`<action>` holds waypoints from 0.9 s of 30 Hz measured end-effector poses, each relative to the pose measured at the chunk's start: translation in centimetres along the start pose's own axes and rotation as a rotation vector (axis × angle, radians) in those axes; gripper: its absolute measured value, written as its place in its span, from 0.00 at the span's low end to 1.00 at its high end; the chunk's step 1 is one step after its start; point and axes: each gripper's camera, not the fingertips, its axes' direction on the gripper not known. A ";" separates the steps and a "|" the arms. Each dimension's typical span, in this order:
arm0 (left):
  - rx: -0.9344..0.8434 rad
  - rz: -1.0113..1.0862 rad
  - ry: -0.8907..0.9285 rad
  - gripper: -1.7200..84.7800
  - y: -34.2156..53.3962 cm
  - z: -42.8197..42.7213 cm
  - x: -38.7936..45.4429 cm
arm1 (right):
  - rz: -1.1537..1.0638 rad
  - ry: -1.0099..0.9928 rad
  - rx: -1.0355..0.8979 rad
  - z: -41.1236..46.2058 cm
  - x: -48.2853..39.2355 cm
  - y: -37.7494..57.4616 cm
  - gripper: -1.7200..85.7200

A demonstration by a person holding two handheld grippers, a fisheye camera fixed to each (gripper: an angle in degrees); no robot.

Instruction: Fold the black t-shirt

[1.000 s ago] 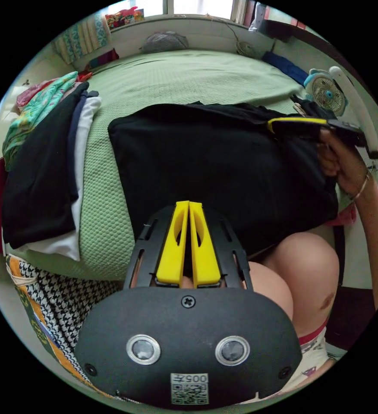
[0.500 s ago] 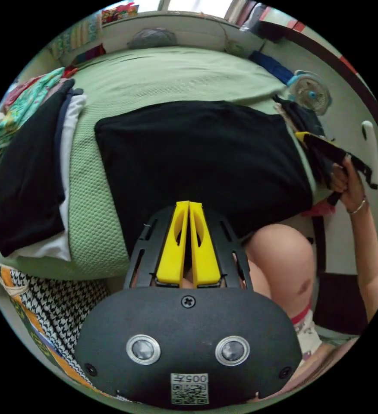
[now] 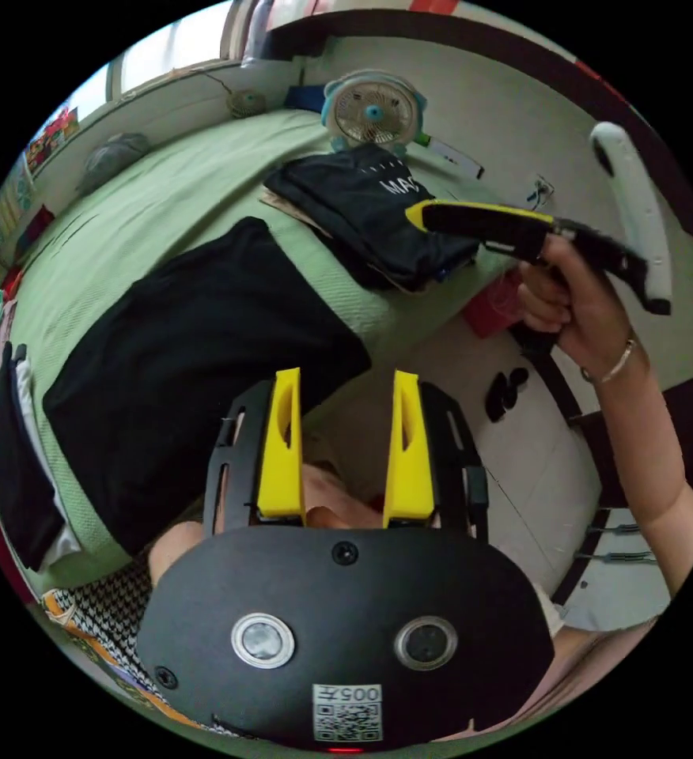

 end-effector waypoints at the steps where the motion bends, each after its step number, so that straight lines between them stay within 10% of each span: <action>1: 0.001 -0.021 -0.010 0.20 -0.5 1.2 1.2 | 0.001 -0.002 0.004 -0.3 0.3 0.1 0.06; 13: -0.108 -0.248 -0.214 0.14 -4.2 8.9 4.1 | 0.007 -0.036 0.018 -1.7 3.3 -0.3 0.05; 27: 0.012 -0.220 0.040 0.07 -1.2 0.1 -0.6 | 0.039 -0.183 -0.222 3.7 5.9 -9.4 0.12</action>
